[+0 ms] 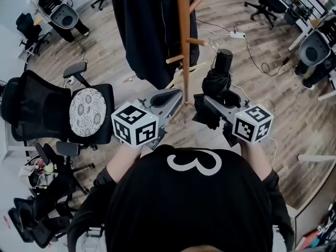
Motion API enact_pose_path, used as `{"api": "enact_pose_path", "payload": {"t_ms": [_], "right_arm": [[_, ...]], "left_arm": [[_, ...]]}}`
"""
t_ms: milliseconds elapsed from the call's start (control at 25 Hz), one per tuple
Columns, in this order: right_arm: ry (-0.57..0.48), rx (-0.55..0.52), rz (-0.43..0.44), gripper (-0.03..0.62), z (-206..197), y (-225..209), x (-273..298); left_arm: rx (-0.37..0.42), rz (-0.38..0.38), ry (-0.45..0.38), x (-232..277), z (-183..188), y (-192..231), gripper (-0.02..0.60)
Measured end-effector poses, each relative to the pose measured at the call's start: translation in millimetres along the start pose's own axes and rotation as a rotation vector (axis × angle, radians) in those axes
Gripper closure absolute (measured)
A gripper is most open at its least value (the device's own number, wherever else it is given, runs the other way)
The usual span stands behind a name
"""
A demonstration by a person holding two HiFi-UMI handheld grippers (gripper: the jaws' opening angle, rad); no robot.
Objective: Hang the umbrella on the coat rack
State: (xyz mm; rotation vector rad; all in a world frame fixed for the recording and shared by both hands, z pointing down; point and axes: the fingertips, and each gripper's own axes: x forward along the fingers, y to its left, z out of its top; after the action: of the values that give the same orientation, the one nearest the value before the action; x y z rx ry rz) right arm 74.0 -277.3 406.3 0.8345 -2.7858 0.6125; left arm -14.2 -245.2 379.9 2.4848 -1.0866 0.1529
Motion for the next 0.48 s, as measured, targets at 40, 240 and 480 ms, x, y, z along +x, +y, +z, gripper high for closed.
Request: {"api": "enact_pose_path", "payload": {"t_ms": [40, 240, 480], "right_arm": [[0.002, 0.003, 0.002, 0.313, -0.9, -2.1, 2.4], [0.026, -0.003, -0.005, 0.313, -8.9, -13.1, 14.7], [0.058, 0.005, -0.028, 0.312, -19.1, -25.0, 31.1]], "left_arm": [[-0.004, 0.006, -0.001, 0.0, -1.1, 2.0, 0.563], [-0.015, 0.024, -0.006, 1.9, -5.6, 11.2, 0.563], [-0.023, 0.008, -0.009, 8.1, -7.3, 19.8, 0.563]]}}
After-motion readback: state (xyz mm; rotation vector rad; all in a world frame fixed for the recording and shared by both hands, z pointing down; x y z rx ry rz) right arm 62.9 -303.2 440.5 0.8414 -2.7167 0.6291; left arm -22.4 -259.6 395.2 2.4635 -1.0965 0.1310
